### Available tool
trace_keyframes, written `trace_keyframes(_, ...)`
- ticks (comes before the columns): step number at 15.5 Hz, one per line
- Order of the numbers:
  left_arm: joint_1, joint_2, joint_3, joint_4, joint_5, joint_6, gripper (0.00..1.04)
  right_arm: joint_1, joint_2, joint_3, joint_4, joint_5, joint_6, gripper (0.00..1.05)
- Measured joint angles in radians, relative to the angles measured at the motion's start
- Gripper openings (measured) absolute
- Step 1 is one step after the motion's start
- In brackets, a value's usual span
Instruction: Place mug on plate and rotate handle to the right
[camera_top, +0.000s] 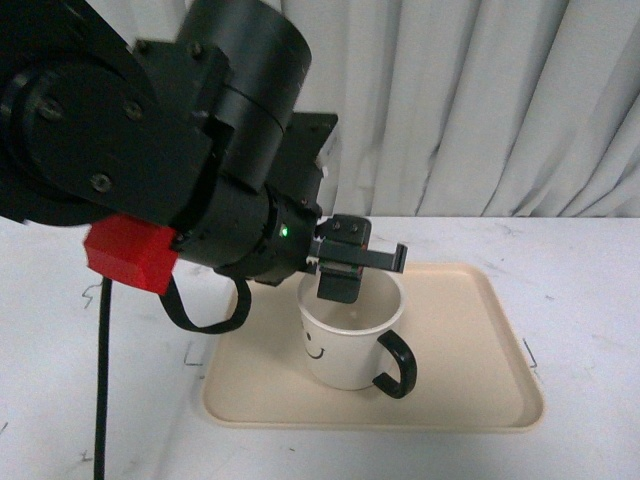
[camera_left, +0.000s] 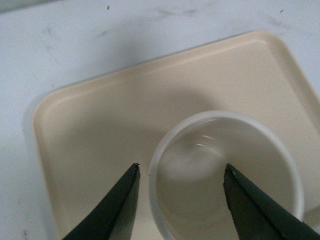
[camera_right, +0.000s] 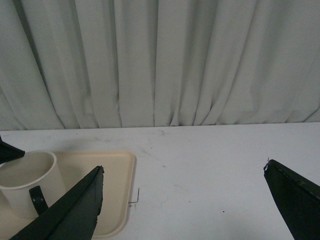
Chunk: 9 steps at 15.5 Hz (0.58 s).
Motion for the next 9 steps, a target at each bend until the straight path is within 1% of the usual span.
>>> trace_keyframes(1,-0.001,-0.074,-0.045,0.056,-0.012,0.027,0.63,0.0,0.0,0.0,0.0,0.0,0.0,0.98)
trace_keyframes(2,0.0,-0.218,-0.14,0.224,0.003,0.086,0.79,0.0,0.0,0.0,0.0,0.0,0.0,0.98)
trace_keyframes(3,0.014,-0.354,-0.216,0.355,0.015,0.105,0.92,0.0,0.0,0.0,0.0,0.0,0.0,0.98)
trace_keyframes(4,0.024,-0.404,-0.216,0.399,0.011,0.119,0.99,0.0,0.0,0.0,0.0,-0.001,0.0,0.98)
trace_keyframes(5,0.016,-0.377,-0.276,0.578,-0.148,0.12,0.88,0.0,0.0,0.0,0.0,-0.001,0.0,0.98)
trace_keyframes(6,0.027,-0.383,-0.381,0.673,-0.266,0.12,0.78,0.0,0.0,0.0,-0.002,0.0,0.0,0.98)
trace_keyframes(7,0.091,-0.461,-0.538,0.76,-0.328,0.12,0.6,0.0,0.0,0.0,-0.001,0.0,0.0,0.98)
trace_keyframes(9,0.175,-0.621,-0.652,0.811,-0.291,0.119,0.35,0.0,0.0,0.0,0.0,0.0,0.0,0.98)
